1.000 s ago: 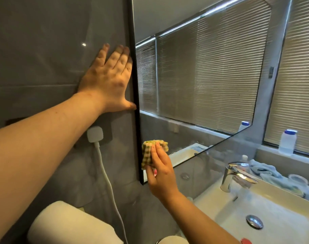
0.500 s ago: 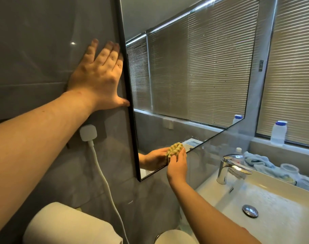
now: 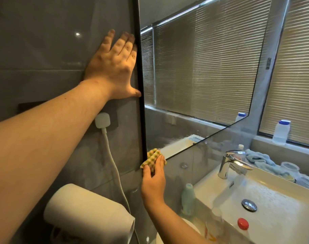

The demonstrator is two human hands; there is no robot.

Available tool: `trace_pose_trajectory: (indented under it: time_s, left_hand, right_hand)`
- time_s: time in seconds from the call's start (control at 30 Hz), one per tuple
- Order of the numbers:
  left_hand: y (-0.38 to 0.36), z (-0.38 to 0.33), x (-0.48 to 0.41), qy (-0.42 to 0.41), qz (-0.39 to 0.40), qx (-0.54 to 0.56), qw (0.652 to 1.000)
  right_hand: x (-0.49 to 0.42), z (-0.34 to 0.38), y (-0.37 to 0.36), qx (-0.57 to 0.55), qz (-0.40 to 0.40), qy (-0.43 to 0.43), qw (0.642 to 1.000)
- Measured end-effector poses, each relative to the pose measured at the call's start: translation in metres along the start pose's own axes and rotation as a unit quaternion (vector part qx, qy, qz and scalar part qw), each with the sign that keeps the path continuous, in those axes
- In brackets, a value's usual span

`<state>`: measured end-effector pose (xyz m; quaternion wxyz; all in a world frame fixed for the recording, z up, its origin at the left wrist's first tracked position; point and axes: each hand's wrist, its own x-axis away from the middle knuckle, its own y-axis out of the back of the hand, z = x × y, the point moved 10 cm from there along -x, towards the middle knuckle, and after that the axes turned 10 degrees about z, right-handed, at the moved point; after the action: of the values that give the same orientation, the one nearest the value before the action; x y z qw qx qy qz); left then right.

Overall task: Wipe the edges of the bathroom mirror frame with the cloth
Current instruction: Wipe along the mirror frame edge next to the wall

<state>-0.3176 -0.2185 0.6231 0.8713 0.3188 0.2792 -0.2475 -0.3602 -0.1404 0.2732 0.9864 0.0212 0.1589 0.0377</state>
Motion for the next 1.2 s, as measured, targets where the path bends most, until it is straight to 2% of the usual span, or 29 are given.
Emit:
trace_pose_trajectory:
  time_s: [0.17, 0.37, 0.5, 0.83, 1.0, 1.1, 1.2]
  left_hand:
    - [0.0, 0.0, 0.0, -0.001, -0.007, 0.006, 1.0]
    - [0.0, -0.001, -0.002, -0.004, -0.018, 0.016, 1.0]
    - [0.0, 0.0, -0.003, -0.002, -0.028, 0.02, 0.999]
    - [0.004, 0.0, -0.001, -0.012, -0.046, 0.036, 0.998]
    - [0.004, 0.001, 0.0, -0.011, -0.038, 0.038, 0.998]
    - [0.004, 0.001, 0.001, -0.008, -0.029, 0.034, 0.999]
    - [0.003, 0.001, 0.0, -0.009, -0.029, 0.032, 0.999]
  right_hand:
    - [-0.011, 0.002, 0.005, 0.013, 0.001, -0.012, 1.0]
    - [-0.077, -0.009, 0.067, -0.012, -0.081, -0.082, 0.993]
    - [-0.099, -0.01, 0.094, 0.006, -0.097, -0.1, 0.99]
    - [-0.044, 0.043, 0.028, 0.118, 0.005, 0.071, 0.99]
    - [-0.035, 0.058, 0.068, 0.059, 0.006, 0.083, 0.995]
    - [-0.036, 0.053, 0.084, -0.067, 0.012, 0.024, 0.997]
    - [-0.045, 0.036, 0.085, -0.107, 0.016, -0.049, 0.993]
